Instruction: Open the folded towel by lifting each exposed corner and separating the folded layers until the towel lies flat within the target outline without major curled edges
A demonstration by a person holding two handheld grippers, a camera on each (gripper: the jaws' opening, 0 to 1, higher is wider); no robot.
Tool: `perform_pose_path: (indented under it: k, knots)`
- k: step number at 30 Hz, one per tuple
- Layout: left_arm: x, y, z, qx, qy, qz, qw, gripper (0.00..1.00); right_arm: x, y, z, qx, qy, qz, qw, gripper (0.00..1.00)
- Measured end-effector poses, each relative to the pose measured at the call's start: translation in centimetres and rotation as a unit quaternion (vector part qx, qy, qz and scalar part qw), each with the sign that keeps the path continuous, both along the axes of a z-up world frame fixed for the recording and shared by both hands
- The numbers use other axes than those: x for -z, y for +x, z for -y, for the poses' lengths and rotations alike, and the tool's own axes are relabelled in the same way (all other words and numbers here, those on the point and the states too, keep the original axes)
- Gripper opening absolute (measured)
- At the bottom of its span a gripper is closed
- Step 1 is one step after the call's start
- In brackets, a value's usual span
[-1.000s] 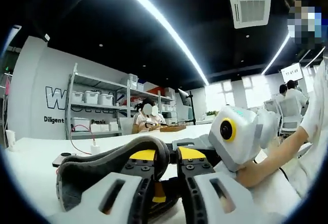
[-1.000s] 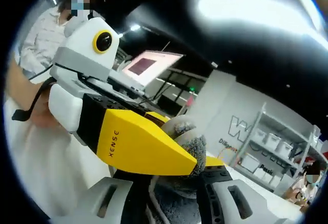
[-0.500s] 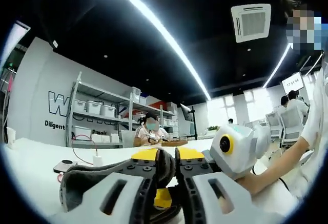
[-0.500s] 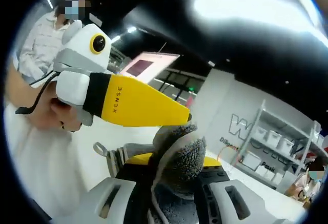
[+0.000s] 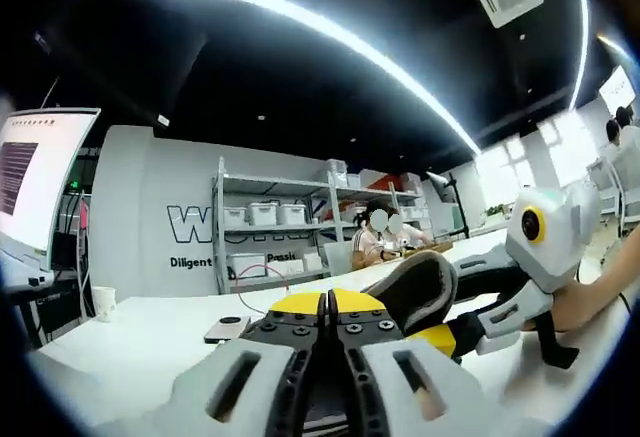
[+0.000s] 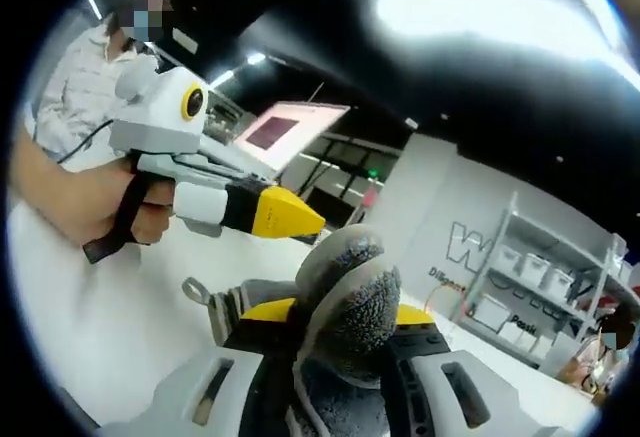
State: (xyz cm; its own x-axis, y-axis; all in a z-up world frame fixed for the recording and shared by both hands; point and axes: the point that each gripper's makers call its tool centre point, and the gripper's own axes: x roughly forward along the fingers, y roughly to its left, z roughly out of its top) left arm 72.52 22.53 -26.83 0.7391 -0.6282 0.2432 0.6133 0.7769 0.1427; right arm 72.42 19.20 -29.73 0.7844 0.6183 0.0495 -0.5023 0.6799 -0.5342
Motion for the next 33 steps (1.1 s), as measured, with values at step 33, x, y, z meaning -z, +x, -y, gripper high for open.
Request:
perform_pose_path:
  k: [33]
  knots:
    - [1.9,-0.3,2.9,-0.078,0.329,0.196,0.9205,0.21,2.0,-1.1,-1.6,-0.026,-0.183,0.108,0.9768,0.21]
